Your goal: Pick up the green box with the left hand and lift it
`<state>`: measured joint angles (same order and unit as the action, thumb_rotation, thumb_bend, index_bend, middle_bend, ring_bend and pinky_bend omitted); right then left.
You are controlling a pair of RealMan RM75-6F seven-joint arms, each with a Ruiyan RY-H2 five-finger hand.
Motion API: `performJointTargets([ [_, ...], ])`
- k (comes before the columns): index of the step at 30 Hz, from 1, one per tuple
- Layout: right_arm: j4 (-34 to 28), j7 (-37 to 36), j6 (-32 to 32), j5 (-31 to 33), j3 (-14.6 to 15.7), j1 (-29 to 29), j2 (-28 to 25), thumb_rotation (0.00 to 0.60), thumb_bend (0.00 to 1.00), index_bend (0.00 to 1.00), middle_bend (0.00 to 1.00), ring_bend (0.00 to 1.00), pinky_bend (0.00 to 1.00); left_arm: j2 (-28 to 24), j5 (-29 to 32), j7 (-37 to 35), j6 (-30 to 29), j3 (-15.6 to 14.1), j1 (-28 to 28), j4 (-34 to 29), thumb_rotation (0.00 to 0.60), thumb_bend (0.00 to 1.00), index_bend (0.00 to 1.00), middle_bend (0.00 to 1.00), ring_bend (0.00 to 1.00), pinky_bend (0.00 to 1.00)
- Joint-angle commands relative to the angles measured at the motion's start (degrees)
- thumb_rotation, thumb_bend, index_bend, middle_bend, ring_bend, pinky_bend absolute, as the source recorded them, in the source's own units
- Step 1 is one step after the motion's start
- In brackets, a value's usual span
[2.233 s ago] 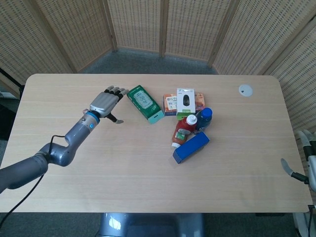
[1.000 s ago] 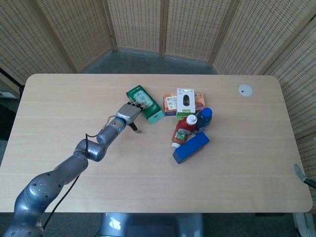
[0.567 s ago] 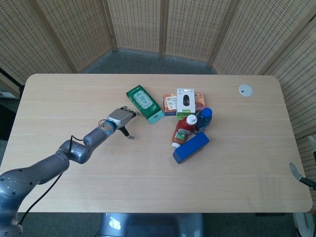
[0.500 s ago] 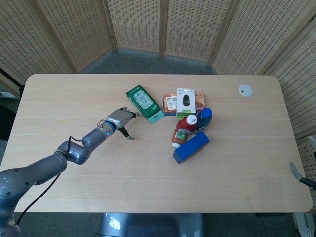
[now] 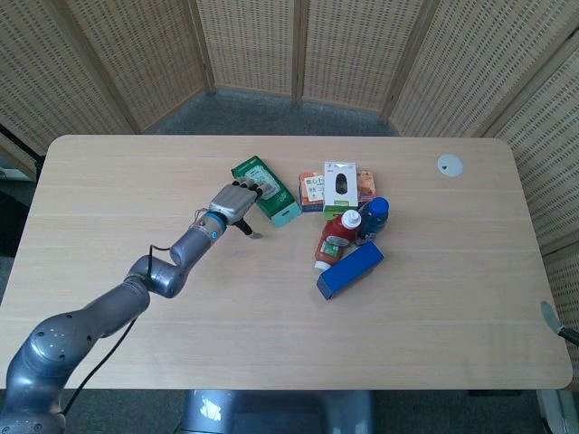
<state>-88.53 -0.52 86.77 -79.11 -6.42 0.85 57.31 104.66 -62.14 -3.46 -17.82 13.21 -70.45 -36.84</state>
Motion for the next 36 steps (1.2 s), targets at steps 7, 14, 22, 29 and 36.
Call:
performJointTargets([
  [7, 0.04, 0.03, -0.19, 0.37, 0.06, -0.35, -0.02, 0.122, 0.34, 0.00, 0.00, 0.00, 0.00, 6.18, -1.16, -0.60, 9.67, -0.80, -4.16, 9.44, 0.436, 0.04, 0.00, 0.00, 0.00, 0.00],
  [14, -0.35, 0.63, -0.59, -0.57, -0.09, 0.42, 0.32, 0.125, 0.34, 0.00, 0.00, 0.00, 0.00, 1.09, -2.06, -1.55, 10.68, -1.38, -1.98, 2.62, 0.436, 0.04, 0.00, 0.08, 0.00, 0.00],
  [22, -1.02, 0.98, 0.02, -1.25, -0.20, 0.45, 0.17, 0.123, 0.34, 0.00, 0.00, 0.00, 0.00, -9.15, -2.49, -1.93, 8.99, -3.21, 1.73, -12.71, 0.416, 0.04, 0.02, 0.17, 0.05, 0.00],
  [29, -1.78, 1.21, 0.79, -1.79, -0.23, 0.21, -0.40, 0.125, 0.34, 0.00, 0.00, 0.00, 0.00, -20.61, -1.79, -1.51, 6.43, -6.15, 4.44, -29.54, 0.405, 0.04, 0.01, 0.17, 0.06, 0.00],
  [36, -2.14, 1.17, 0.79, -2.36, -0.37, 0.57, -0.38, 0.122, 0.33, 0.00, 0.00, 0.00, 0.00, -33.24, -1.40, -0.22, 1.32, -9.12, 7.67, -46.75, 0.402, 0.04, 0.00, 0.18, 0.07, 0.00],
])
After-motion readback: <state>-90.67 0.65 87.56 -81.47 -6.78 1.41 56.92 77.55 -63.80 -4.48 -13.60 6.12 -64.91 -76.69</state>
